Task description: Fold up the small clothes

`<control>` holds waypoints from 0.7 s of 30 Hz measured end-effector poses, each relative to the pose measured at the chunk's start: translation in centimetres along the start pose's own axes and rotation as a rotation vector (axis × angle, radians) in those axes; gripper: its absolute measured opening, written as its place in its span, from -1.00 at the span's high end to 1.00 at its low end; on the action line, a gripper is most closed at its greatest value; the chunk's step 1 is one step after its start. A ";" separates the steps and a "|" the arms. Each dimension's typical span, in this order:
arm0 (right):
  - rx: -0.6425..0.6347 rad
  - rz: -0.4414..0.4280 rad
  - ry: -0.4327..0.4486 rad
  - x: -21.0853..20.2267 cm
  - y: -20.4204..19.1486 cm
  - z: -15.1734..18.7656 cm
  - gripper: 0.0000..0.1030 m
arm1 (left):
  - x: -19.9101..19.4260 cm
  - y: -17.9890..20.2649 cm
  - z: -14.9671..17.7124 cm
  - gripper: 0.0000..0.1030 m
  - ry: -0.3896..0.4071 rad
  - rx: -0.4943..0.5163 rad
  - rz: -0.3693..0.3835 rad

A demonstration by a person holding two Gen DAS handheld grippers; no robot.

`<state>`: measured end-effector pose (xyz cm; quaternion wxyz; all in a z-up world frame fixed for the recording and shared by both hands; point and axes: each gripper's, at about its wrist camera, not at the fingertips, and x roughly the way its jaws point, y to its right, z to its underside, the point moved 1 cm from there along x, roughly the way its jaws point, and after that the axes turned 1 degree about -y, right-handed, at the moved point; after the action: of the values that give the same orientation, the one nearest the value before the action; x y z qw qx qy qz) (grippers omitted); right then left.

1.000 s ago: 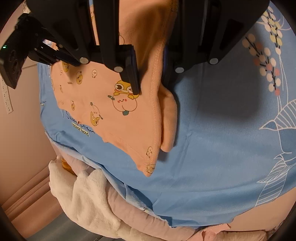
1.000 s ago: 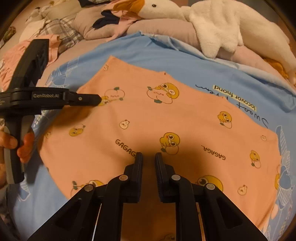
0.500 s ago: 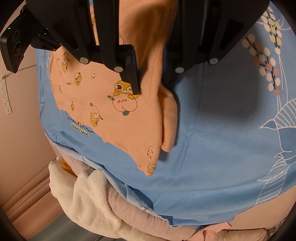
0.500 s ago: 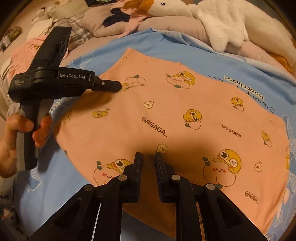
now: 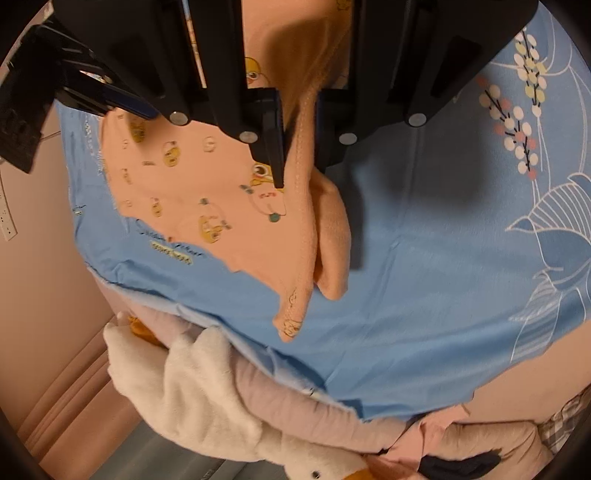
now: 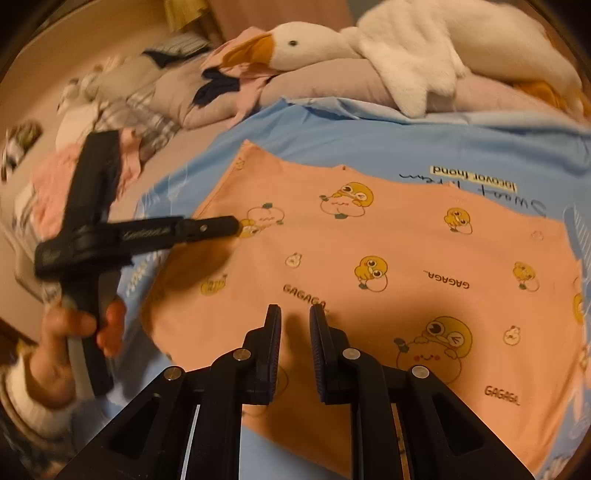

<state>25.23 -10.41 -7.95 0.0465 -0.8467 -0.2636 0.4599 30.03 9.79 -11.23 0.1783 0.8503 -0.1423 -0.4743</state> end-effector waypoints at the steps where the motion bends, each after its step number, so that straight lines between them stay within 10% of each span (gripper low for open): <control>1: 0.014 -0.005 0.003 0.1 0.1 -0.1 0.66 | -0.3 0.3 -0.1 0.79 0.006 0.003 0.005; 11: 0.261 -0.140 0.036 0.3 3.1 0.4 0.65 | -1.7 4.6 -0.8 0.79 0.025 0.082 0.013; 18: 0.472 -0.424 0.134 0.4 4.9 -0.6 0.64 | -1.0 7.5 -0.5 0.79 0.010 0.142 0.025; 21: 0.550 -0.558 0.185 0.2 5.5 -0.8 0.26 | -0.5 8.5 -0.4 0.79 -0.002 0.164 0.024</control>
<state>28.16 -14.83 -9.44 0.4182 -0.7362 -0.3452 0.4049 29.48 2.47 -6.98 0.1136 0.8598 -0.1911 -0.4596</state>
